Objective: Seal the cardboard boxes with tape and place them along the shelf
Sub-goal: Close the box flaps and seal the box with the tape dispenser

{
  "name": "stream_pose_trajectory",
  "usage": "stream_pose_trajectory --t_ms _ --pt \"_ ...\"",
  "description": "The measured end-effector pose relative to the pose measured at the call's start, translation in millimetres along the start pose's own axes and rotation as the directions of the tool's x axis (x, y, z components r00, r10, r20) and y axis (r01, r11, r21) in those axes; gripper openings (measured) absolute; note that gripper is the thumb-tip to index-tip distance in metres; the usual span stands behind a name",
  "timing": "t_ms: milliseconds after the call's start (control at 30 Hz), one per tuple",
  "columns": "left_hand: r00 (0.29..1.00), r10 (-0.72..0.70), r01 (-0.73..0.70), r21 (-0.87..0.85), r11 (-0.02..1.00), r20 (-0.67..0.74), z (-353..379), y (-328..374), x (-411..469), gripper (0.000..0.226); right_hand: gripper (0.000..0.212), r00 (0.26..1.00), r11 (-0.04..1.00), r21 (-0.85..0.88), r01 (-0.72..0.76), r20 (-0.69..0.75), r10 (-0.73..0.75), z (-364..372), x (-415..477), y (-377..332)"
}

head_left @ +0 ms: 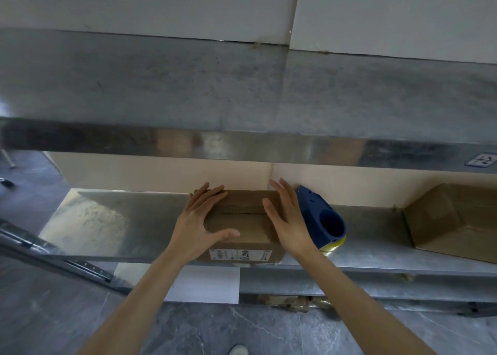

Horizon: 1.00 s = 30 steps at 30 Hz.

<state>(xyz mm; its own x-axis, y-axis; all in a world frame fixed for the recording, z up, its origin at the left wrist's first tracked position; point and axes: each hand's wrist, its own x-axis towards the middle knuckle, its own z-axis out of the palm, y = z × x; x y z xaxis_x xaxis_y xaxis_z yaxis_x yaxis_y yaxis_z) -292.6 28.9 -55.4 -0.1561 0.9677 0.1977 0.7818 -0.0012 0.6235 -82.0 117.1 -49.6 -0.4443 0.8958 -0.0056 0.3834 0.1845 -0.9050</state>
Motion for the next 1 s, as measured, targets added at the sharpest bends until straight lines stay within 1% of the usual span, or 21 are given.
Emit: stream_pose_trajectory --t_ms 67,100,167,200,267,333,400,500,567,600,667,733,800,833,900,933,1000 --pt "0.998 0.065 -0.067 0.138 0.988 0.020 0.4 -1.9 1.2 0.093 0.054 0.997 0.982 -0.169 0.079 0.014 -0.078 -2.4 1.1 2.9" --pt "0.994 0.100 -0.107 0.216 0.970 0.043 0.3 -3.1 1.6 0.090 0.056 0.991 0.952 -0.273 0.137 0.038 -0.131 -3.7 1.4 3.3" --pt "0.982 0.166 -0.187 0.335 0.924 0.092 -0.3 -5.0 1.9 0.085 0.058 0.961 0.836 -0.473 0.276 0.151 -0.232 -6.8 1.5 1.2" --pt "0.975 0.192 -0.221 0.370 0.903 0.115 -0.7 -5.9 2.4 0.084 0.059 0.940 0.771 -0.538 0.340 0.220 -0.261 -8.8 2.1 -0.4" --pt "0.961 0.221 -0.270 0.406 0.873 0.163 -0.7 -7.2 3.4 0.082 0.060 0.897 0.659 -0.612 0.438 0.344 -0.277 -12.9 4.4 -2.1" --pt "0.956 0.219 -0.281 0.412 0.867 0.193 -0.6 -8.2 3.6 0.081 0.060 0.860 0.567 -0.651 0.504 0.439 -0.260 -14.8 7.0 -2.0" --pt "0.959 0.201 -0.270 0.417 0.868 0.202 -1.0 -8.2 3.8 0.081 0.060 0.837 0.519 -0.666 0.536 0.498 -0.225 -16.0 9.4 -1.8" --pt "0.964 0.180 -0.249 0.424 0.871 0.197 -1.8 -6.2 3.5 0.084 0.062 0.816 0.495 -0.662 0.563 0.540 -0.205 -17.6 11.4 -0.1" --pt "0.973 0.135 -0.204 0.426 0.882 0.187 -2.3 -4.3 3.1 0.090 0.063 0.825 0.503 -0.667 0.550 0.526 -0.205 -17.9 11.5 1.1" --pt "0.978 0.104 -0.171 0.422 0.890 0.179 -2.3 -3.2 3.3 0.093 0.064 0.845 0.523 -0.675 0.521 0.497 -0.200 -17.2 11.3 1.8" --pt "0.988 0.029 -0.087 0.384 0.919 0.153 -0.3 -0.5 4.1 0.096 0.068 0.902 0.611 -0.676 0.412 0.399 -0.167 -13.6 10.6 1.9" --pt "0.992 -0.076 0.046 0.273 0.961 0.101 2.4 2.4 7.0 0.095 0.077 0.954 0.725 -0.631 0.276 0.272 -0.126 -6.5 10.5 -0.4" --pt "0.980 -0.195 0.188 0.150 0.971 0.033 5.3 5.5 9.0 0.092 0.084 0.987 0.809 -0.569 0.149 0.134 -0.088 1.2 10.4 -2.5" --pt "0.971 -0.238 0.237 0.116 0.964 -0.007 6.6 6.9 8.5 0.091 0.087 0.995 0.836 -0.541 0.094 0.070 -0.066 4.3 10.4 -2.9" --pt "0.956 -0.283 0.288 0.079 0.954 -0.076 8.3 8.8 7.2 0.091 0.092 1.000 0.879 -0.477 0.000 -0.019 -0.010 7.9 9.7 -2.6" --pt "0.953 -0.289 0.294 0.059 0.954 -0.088 8.2 8.7 7.3 0.090 0.095 0.999 0.902 -0.430 -0.031 -0.042 0.015 8.6 9.6 -2.4" --pt "0.955 -0.286 0.288 0.007 0.958 -0.074 8.5 6.6 8.5 0.086 0.097 0.998 0.946 -0.322 -0.045 -0.055 0.029 8.1 10.2 -2.1"
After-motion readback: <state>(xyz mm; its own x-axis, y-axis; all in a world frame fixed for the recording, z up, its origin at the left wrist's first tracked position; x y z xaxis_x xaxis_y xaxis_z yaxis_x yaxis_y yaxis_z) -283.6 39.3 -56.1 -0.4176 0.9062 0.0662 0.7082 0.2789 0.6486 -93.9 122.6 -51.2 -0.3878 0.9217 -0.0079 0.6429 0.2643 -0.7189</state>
